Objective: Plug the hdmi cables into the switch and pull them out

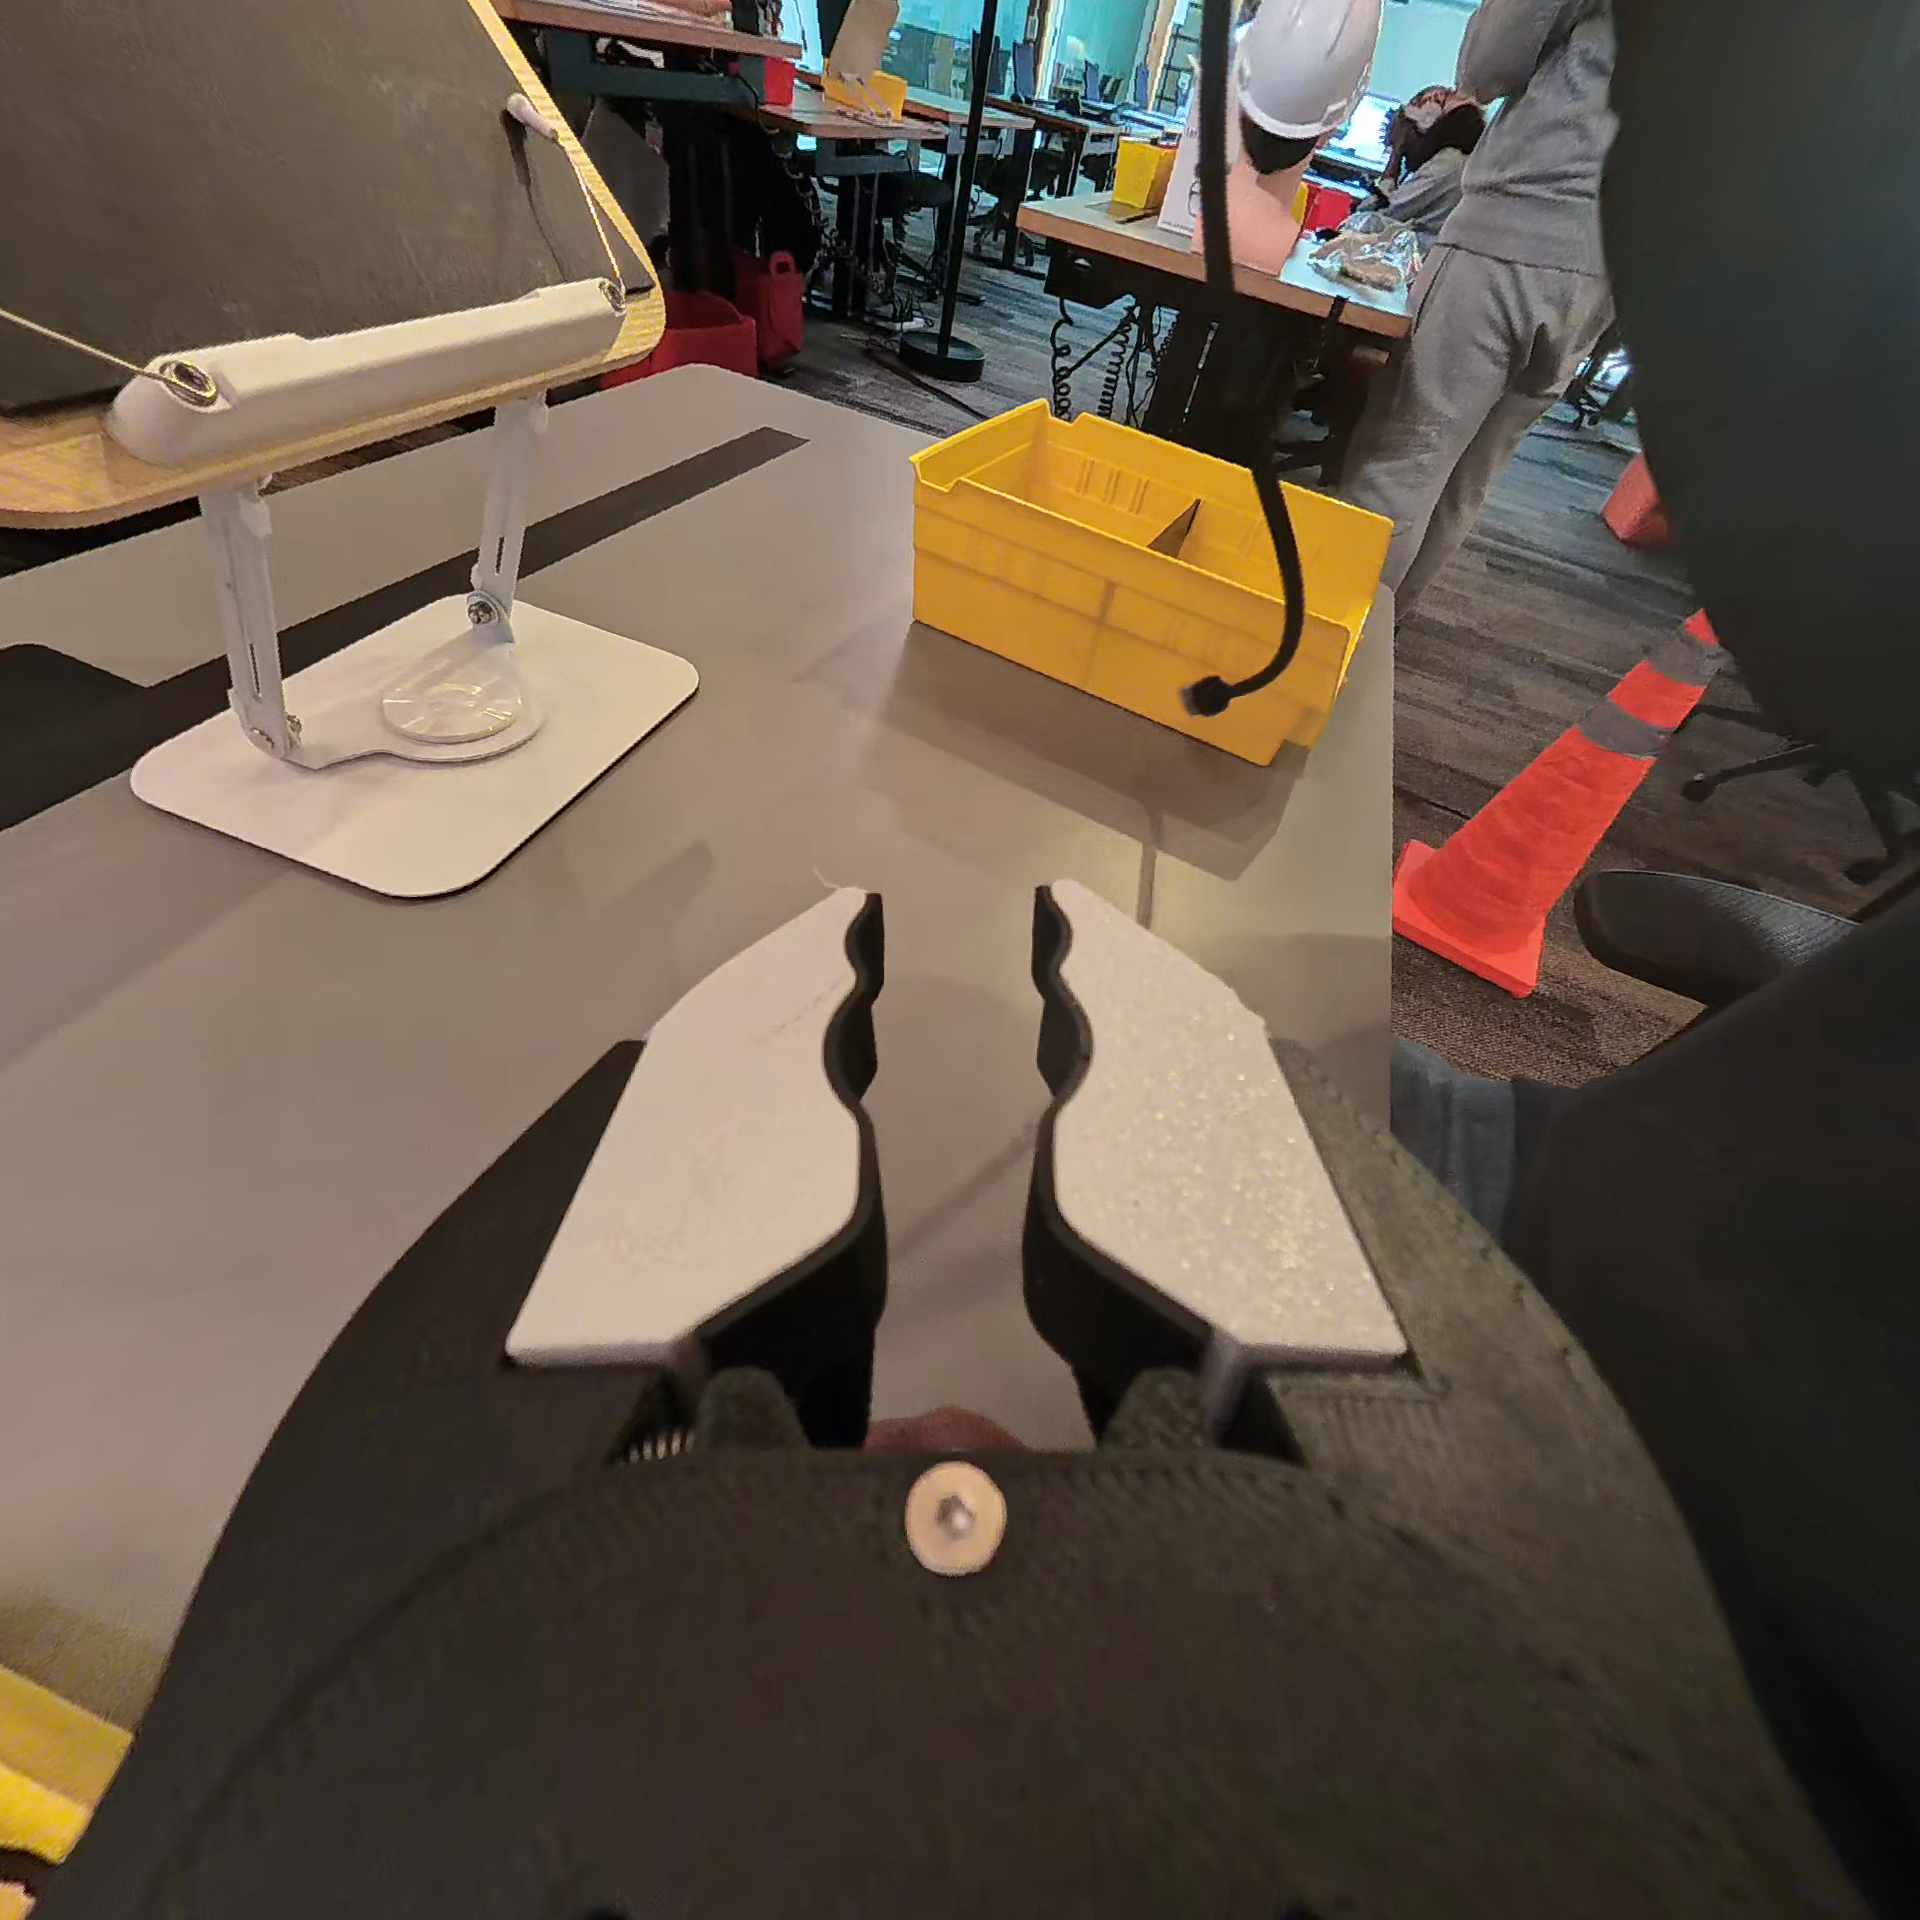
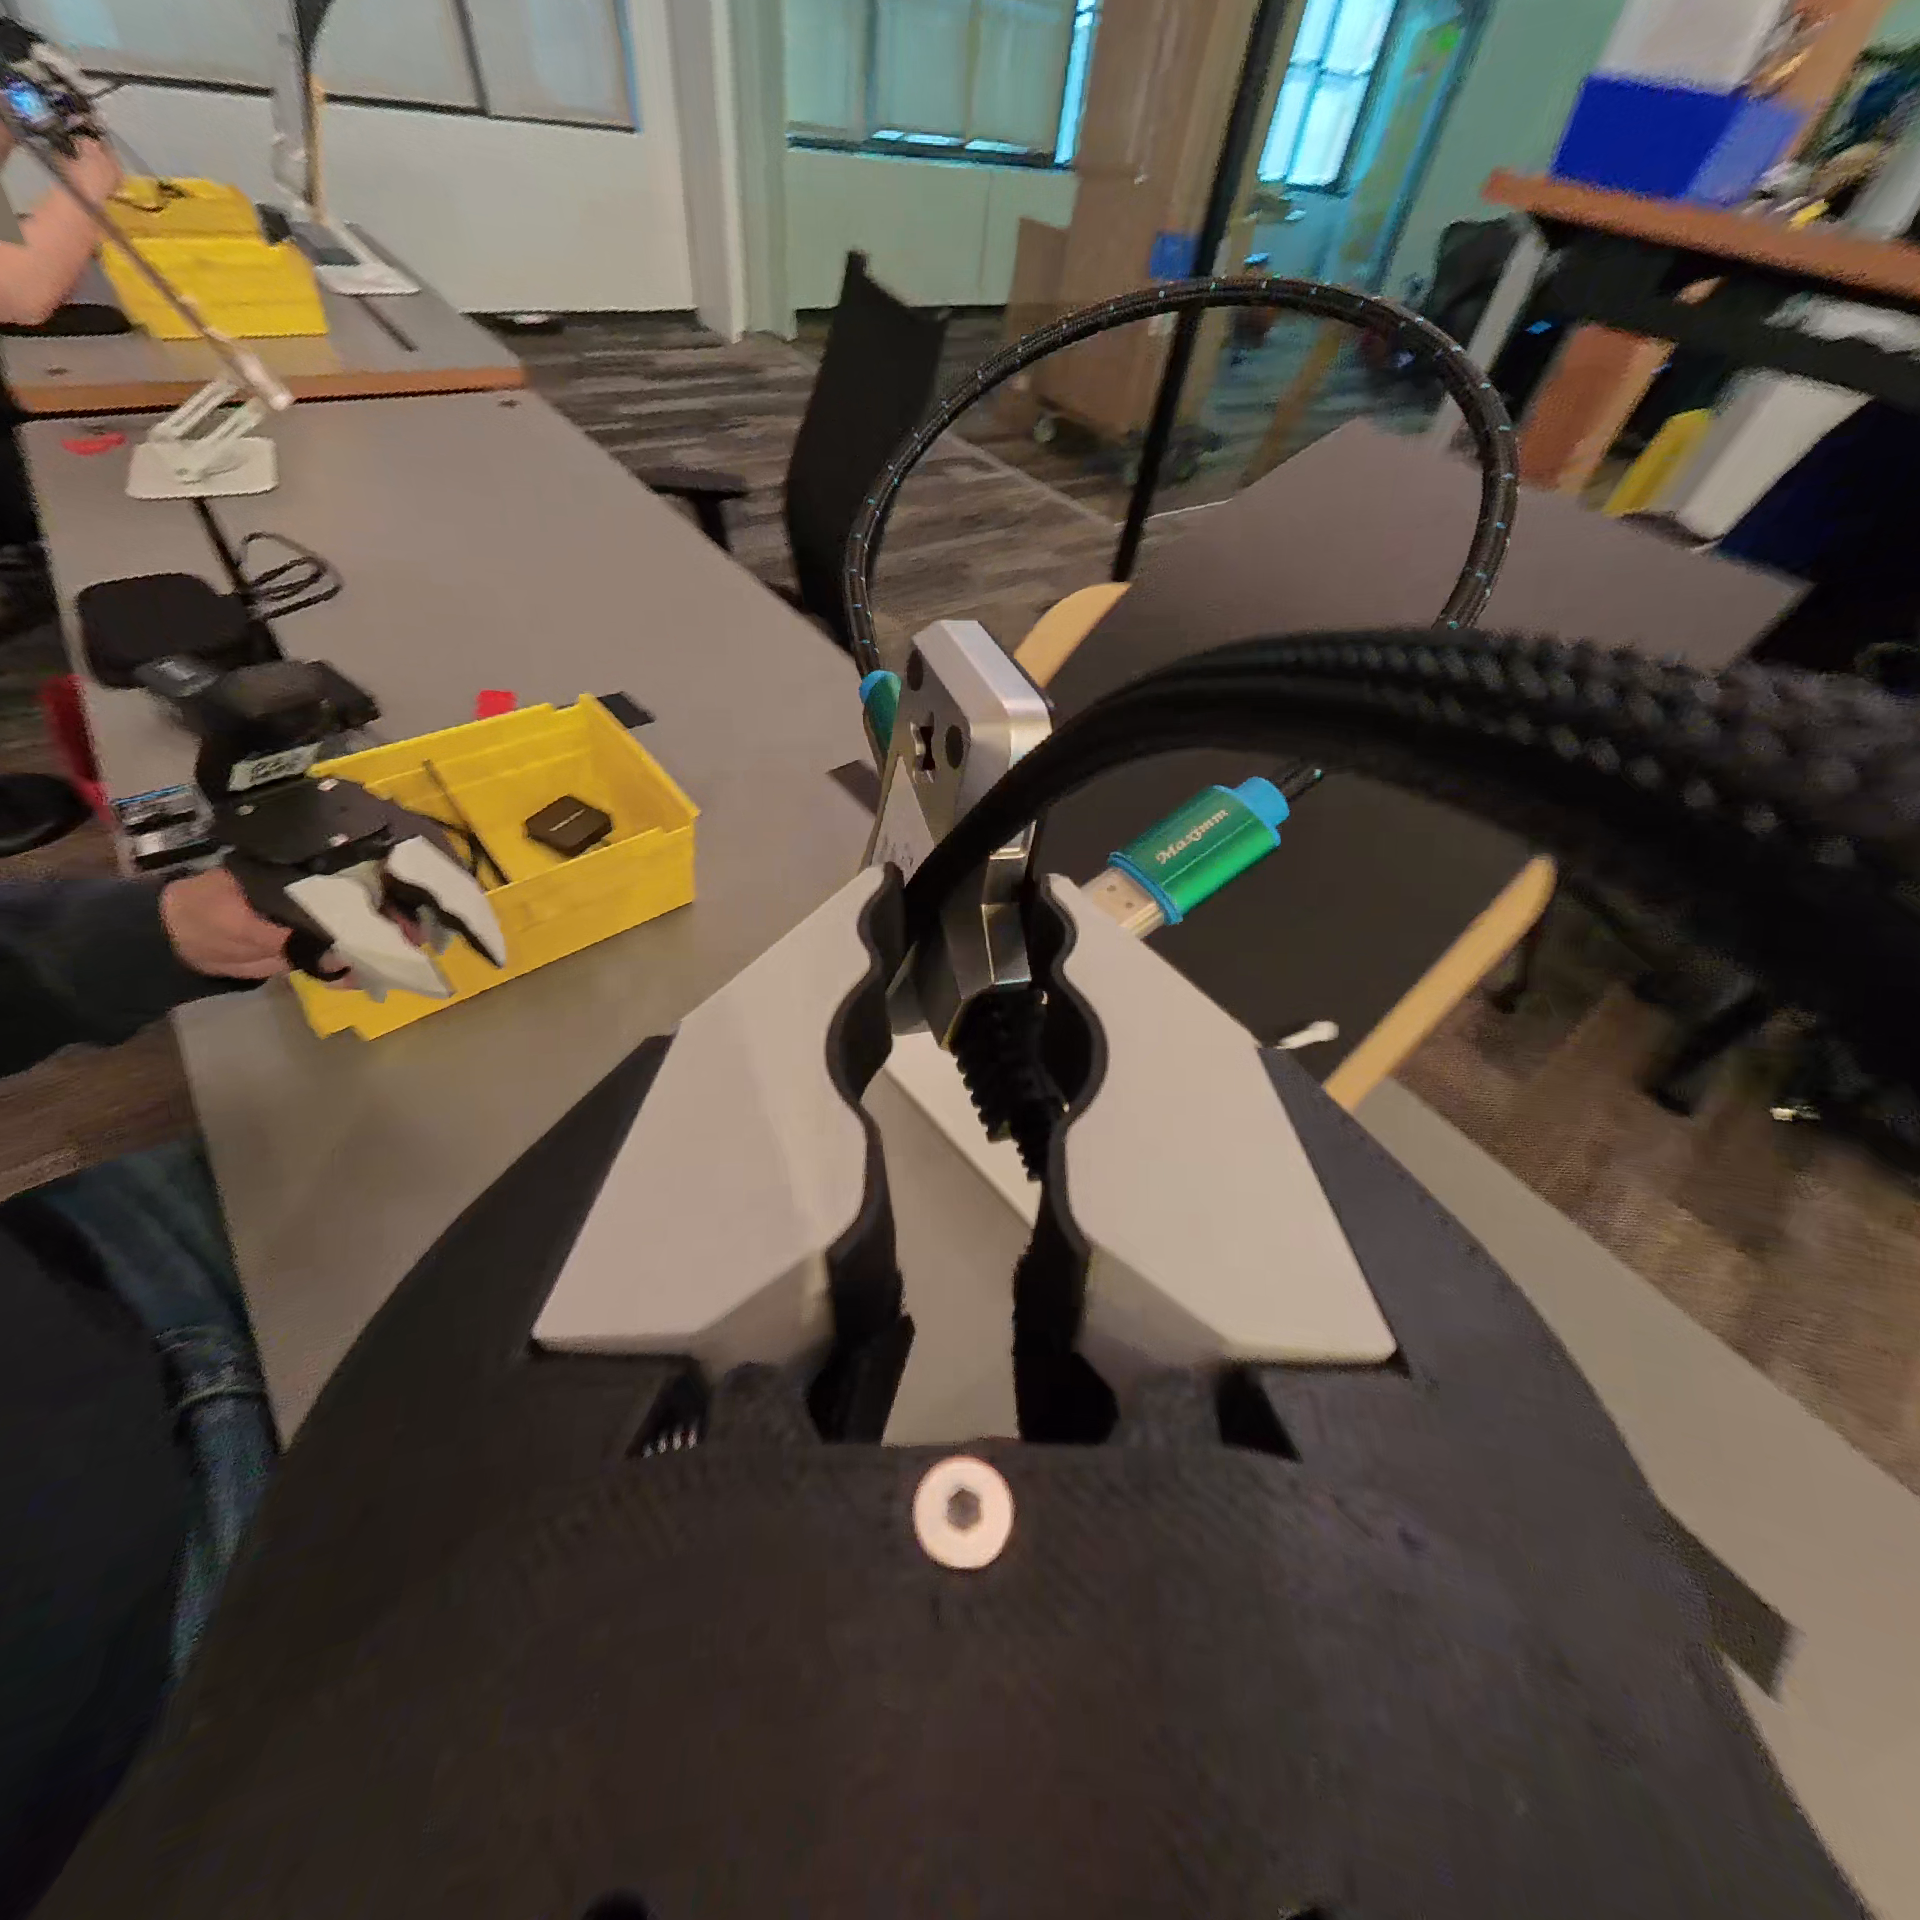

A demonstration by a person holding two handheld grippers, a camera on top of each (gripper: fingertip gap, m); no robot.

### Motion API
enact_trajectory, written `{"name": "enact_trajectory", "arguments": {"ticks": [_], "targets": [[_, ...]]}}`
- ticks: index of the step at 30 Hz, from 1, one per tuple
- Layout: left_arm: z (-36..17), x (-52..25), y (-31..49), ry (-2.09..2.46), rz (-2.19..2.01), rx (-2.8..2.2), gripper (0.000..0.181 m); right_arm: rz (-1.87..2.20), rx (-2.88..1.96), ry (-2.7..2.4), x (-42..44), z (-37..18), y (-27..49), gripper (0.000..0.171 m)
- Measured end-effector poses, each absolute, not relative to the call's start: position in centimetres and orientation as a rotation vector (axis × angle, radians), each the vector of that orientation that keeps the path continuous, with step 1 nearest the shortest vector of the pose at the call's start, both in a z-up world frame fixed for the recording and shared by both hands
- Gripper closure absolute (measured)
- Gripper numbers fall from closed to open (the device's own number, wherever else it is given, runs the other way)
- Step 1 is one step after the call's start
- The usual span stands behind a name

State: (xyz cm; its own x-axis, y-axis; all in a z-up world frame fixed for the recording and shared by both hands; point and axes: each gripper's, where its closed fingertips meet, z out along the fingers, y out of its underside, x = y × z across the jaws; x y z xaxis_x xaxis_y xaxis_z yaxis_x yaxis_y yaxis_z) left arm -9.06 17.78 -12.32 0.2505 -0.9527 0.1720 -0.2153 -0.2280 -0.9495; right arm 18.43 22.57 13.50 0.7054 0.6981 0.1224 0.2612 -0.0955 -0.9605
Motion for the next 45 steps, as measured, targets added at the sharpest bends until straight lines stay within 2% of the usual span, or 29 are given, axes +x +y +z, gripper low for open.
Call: {"name": "enact_trajectory", "arguments": {"ticks": [7,11,14,18,25,33,39,45], "targets": [[-12.5,-9.0,17.8,1.107,-1.047,-1.647,0.154,0.277,-1.56,-0.621,25.7,22.5,22.3,0.151],[-12.6,-8.9,17.8,1.109,-1.045,-1.65,0.154,0.138,-1.547,-0.547,29.8,25.7,22.2,0.152],[-12.7,-8.9,17.8,1.113,-1.043,-1.651,0.154,0.024,-1.54,-0.496,32.8,26.1,22.4,0.169],[-12.8,-8.8,17.7,1.12,-1.039,-1.653,0.154,-0.016,-1.645,-0.431,36.0,21.0,24.3,0.171],[-12.8,-8.9,17.7,1.125,-1.026,-1.654,0.154,0.124,-1.83,-0.3,40.0,6.2,27.5,0.171],[-13.2,-8.6,17.8,1.135,-1.018,-1.666,0.154,0.265,-1.875,-0.29,39.7,0.5,25.6,0.171],[-13.4,-8.4,17.7,1.15,-1.002,-1.671,0.154,0.327,-2.08,-0.302,39.7,-6.5,24.4,0.171],[-13.6,-8.2,17.6,1.161,-0.994,-1.676,0.154,0.348,-2.215,-0.332,39.6,-11.1,23.7,0.171]]}}
